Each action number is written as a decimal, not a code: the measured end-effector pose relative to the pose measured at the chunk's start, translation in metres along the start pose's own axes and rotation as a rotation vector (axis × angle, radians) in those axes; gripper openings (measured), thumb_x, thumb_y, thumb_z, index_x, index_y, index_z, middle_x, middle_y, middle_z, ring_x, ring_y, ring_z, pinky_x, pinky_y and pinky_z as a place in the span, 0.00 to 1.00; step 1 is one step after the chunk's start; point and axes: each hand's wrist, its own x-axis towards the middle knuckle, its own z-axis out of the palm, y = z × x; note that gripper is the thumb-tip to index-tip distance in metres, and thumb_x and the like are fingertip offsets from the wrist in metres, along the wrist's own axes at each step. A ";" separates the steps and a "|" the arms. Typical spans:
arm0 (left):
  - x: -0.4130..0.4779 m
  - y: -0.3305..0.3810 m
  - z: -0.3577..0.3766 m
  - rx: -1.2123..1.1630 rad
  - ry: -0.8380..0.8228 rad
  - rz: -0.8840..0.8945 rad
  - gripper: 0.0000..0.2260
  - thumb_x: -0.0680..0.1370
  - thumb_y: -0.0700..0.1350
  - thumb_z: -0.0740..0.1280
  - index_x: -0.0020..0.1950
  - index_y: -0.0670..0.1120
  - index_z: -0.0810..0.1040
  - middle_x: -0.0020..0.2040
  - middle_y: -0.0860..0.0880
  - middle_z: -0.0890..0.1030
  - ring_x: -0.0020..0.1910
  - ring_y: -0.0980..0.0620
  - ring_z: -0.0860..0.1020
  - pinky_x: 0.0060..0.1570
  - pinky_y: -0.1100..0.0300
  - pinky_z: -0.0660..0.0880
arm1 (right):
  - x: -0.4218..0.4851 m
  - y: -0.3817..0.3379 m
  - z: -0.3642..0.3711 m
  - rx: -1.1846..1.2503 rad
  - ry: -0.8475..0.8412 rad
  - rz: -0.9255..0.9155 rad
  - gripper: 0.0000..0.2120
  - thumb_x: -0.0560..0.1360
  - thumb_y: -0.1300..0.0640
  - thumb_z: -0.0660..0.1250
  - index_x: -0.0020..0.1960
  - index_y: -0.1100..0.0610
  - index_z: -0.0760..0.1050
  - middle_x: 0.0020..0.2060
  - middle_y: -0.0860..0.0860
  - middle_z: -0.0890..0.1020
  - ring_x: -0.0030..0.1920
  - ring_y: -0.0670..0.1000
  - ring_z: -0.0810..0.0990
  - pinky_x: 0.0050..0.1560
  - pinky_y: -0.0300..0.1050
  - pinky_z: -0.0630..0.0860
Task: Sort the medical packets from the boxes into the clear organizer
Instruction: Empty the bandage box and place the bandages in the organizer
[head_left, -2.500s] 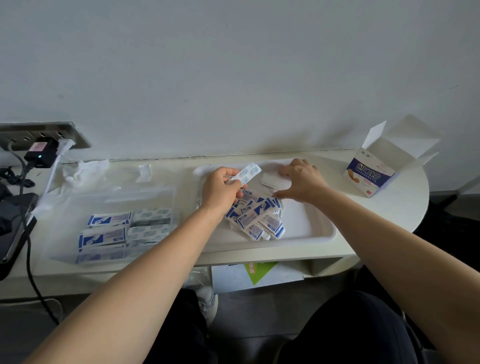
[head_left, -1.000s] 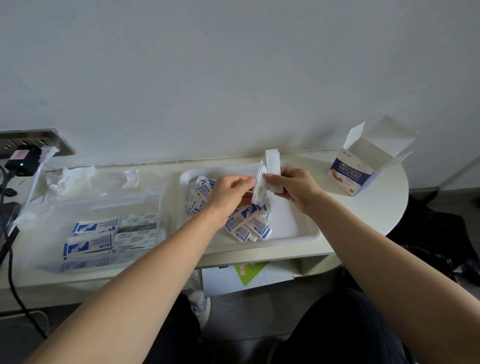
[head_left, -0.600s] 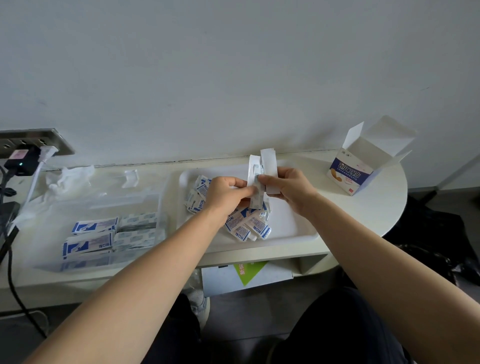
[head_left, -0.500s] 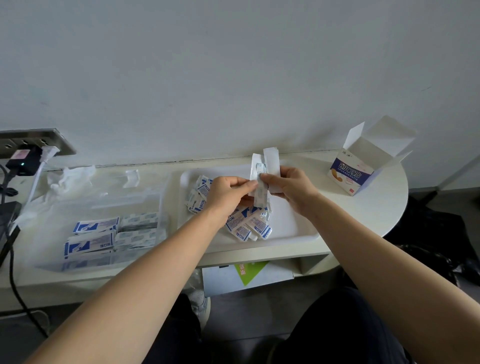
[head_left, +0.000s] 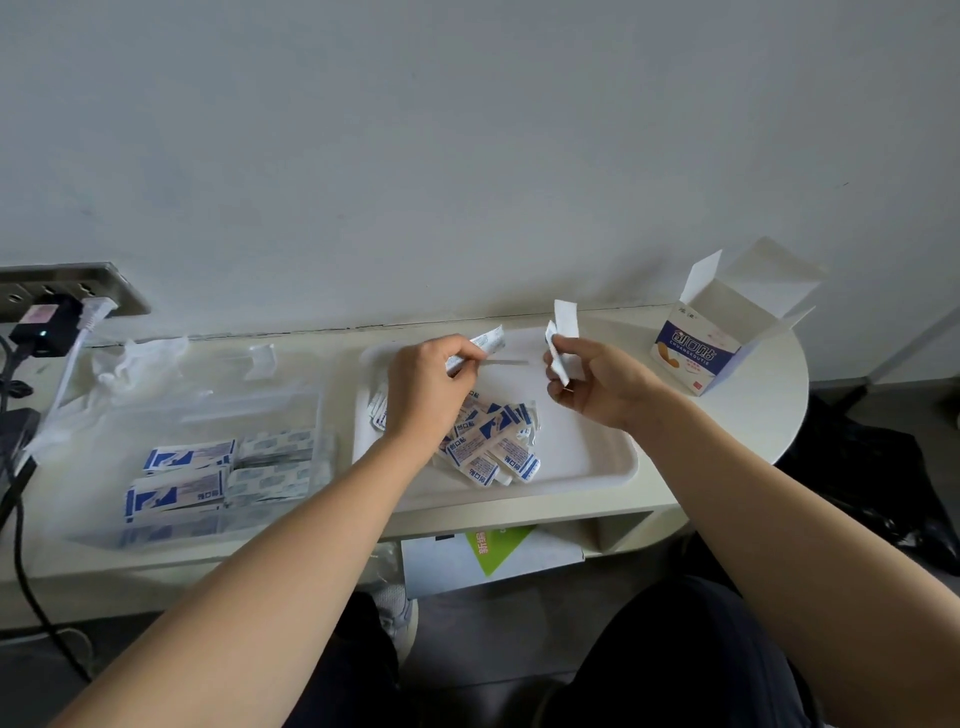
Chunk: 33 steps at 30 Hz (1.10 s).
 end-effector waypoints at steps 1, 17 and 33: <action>0.000 0.000 0.000 0.018 0.015 0.044 0.06 0.72 0.38 0.71 0.42 0.49 0.85 0.37 0.53 0.84 0.31 0.52 0.77 0.33 0.61 0.73 | -0.002 0.000 0.000 -0.058 -0.024 0.031 0.07 0.80 0.58 0.60 0.44 0.57 0.73 0.34 0.50 0.78 0.28 0.45 0.76 0.32 0.37 0.74; 0.000 0.007 0.011 -0.457 -0.271 -0.448 0.27 0.70 0.66 0.69 0.41 0.39 0.81 0.38 0.41 0.83 0.36 0.48 0.81 0.48 0.43 0.79 | 0.004 0.012 0.009 -0.326 -0.102 -0.243 0.03 0.77 0.64 0.65 0.45 0.60 0.76 0.25 0.46 0.74 0.26 0.43 0.69 0.33 0.34 0.70; -0.005 0.020 0.012 -0.620 -0.199 -0.453 0.03 0.76 0.42 0.70 0.44 0.47 0.83 0.41 0.46 0.85 0.38 0.47 0.83 0.42 0.54 0.82 | 0.004 0.014 0.019 -0.312 0.029 -0.363 0.06 0.78 0.61 0.64 0.48 0.61 0.80 0.34 0.52 0.78 0.30 0.47 0.76 0.37 0.39 0.74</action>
